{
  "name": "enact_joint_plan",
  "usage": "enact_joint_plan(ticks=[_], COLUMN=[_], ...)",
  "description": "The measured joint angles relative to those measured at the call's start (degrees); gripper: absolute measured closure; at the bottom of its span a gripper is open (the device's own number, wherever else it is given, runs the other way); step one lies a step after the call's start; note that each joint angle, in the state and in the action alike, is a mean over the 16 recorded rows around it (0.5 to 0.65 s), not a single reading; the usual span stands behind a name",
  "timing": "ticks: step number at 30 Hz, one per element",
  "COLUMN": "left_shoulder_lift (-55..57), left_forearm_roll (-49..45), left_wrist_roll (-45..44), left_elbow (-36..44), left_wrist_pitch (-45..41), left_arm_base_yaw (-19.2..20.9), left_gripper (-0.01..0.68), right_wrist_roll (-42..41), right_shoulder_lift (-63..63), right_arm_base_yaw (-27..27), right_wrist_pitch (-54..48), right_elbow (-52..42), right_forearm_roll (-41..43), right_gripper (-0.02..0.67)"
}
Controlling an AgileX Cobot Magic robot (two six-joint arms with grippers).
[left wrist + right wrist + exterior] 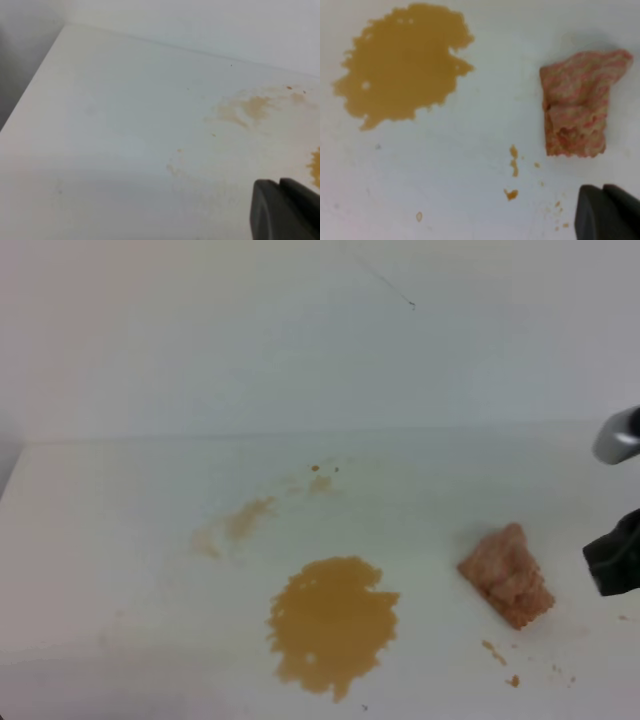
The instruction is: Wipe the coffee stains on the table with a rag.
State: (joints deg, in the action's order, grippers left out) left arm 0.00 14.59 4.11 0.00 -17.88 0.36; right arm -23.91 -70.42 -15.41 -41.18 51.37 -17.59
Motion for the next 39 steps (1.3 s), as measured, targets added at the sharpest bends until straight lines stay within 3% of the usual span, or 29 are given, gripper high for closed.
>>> enact_joint_plan(ticks=[6,12,22,39], left_shoulder_lift=[0.0,-0.1,-0.1,0.0], left_forearm_roll=[0.0,0.0,0.0,0.0], left_wrist_roll=[0.0,0.0,0.0,0.0], left_elbow=[0.0,0.14,0.14,0.0], left_wrist_pitch=[0.0,0.06,0.06,0.0], left_arm_base_yaw=[0.0,0.0,0.0,0.0], left_gripper=[0.675,0.675,0.675,0.675], right_wrist_roll=[6.44,8.8,9.47,15.26], right_shoulder_lift=[-8.56,-17.91,-32.5,-45.37], right_arm_base_yaw=[-6.68,-9.72,-10.18,-10.08], right_wrist_pitch=[0.43,0.84,1.23,0.75], right_elbow=[4.42,10.19,18.99,22.05], right_forearm_roll=[9.42,13.99,18.28,26.39], right_gripper=[0.624,0.537,0.387,0.341])
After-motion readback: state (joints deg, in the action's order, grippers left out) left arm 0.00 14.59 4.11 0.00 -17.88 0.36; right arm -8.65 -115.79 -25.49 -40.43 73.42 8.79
